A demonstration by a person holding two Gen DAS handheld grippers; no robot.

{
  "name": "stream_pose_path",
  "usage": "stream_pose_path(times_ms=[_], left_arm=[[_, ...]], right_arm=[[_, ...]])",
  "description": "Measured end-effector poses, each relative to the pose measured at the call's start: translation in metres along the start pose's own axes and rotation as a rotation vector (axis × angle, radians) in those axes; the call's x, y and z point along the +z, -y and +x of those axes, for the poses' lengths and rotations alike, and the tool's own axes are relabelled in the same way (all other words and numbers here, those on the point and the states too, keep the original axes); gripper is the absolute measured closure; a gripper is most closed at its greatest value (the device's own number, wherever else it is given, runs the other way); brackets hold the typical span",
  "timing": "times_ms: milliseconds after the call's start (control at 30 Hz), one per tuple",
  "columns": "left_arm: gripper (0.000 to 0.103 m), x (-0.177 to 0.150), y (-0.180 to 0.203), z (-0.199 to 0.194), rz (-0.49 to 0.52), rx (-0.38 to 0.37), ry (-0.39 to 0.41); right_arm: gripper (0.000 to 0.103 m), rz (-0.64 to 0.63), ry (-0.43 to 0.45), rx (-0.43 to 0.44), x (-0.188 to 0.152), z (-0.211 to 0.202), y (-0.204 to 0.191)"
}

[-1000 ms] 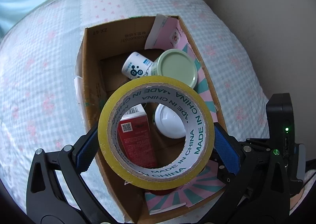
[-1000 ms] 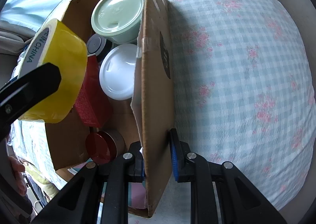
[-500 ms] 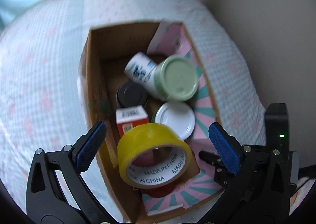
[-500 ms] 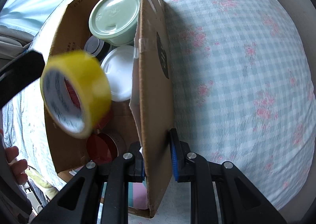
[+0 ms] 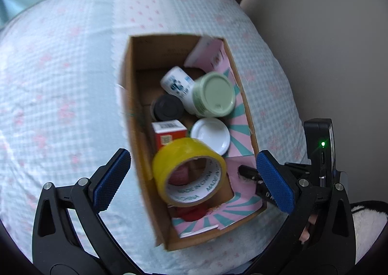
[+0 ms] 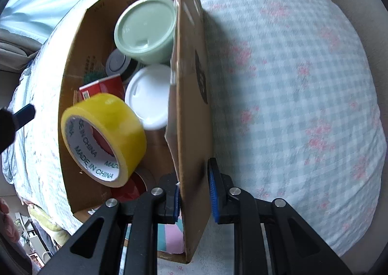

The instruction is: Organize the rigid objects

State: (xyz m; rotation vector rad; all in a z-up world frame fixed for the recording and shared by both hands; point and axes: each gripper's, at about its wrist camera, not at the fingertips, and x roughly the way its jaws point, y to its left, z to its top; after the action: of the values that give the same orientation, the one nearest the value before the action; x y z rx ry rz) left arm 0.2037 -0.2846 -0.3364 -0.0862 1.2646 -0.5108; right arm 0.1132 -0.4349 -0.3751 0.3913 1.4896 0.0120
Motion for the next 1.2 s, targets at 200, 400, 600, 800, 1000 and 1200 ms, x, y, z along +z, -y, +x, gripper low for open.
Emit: stream_pose_path(times_ms=[200,400,600,800,1000,1200], left_arm=[[0.001,0.007,-0.02,-0.056,-0.008,0.04,0.069],[0.001,0.008,-0.04,-0.129,-0.017,0.096,0.159],[0.001,0.002,-0.062,-0.216,-0.043,0.15,0.28],[0.0,-0.015,-0.071,-0.29,-0.049,0.209,0.389],[0.0,-0.038,-0.072,-0.335,-0.061,0.28,0.463],[0.0,-0.063,-0.069,-0.366,-0.071,0.329,0.523]], right_arm=[[0.05,-0.038,0.067,-0.082,0.007,-0.033,-0.011],[0.009,-0.076,0.167,-0.121,0.01,-0.087,-0.042],[0.009,-0.114,0.258,-0.177,0.003,-0.15,-0.108],[0.009,-0.188,0.391,-0.221,-0.012,-0.228,-0.164],[0.009,-0.225,0.491,-0.157,-0.036,-0.295,-0.208],[0.009,-0.202,0.597,-0.153,-0.073,-0.333,-0.228]])
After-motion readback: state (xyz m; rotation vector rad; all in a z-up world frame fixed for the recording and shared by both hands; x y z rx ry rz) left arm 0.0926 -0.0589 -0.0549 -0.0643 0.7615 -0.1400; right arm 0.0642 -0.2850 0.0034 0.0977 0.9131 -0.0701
